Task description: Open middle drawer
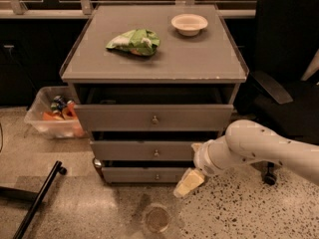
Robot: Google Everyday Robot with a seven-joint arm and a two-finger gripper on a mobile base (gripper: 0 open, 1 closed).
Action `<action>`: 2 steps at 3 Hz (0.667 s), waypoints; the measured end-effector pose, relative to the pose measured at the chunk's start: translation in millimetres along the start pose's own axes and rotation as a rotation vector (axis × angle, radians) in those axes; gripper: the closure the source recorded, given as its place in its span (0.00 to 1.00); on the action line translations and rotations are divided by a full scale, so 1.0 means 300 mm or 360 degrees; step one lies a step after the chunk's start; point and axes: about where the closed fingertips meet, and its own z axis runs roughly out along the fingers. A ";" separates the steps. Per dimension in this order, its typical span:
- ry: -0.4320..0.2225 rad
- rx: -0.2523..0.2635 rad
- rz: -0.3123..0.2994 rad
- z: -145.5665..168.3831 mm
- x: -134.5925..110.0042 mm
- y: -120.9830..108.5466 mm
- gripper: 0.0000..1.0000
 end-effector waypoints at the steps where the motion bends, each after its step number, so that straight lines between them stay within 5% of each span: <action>1: 0.0000 0.0000 0.0000 0.000 0.000 0.000 0.00; 2: 0.0028 0.0041 0.0023 0.027 0.004 -0.021 0.00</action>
Offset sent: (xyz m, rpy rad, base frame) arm 0.0177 -0.0008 -0.0182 -0.0566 -0.0104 -0.0692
